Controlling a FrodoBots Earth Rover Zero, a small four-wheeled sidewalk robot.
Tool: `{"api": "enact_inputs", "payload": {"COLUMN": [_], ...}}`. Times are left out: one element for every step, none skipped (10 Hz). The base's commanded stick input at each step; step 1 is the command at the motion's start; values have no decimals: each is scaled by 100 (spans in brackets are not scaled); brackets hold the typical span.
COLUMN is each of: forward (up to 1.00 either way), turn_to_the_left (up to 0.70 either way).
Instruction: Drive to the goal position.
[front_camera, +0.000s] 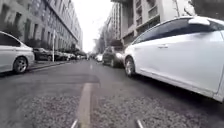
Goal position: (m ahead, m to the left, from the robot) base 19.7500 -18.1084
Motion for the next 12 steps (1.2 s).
{"api": "enact_inputs", "payload": {"forward": [70,70,70,70,70,70,70,70,70,70,70,70], "turn_to_the_left": [0,0,0,0,0,0,0,0,3,10,14,14]}}
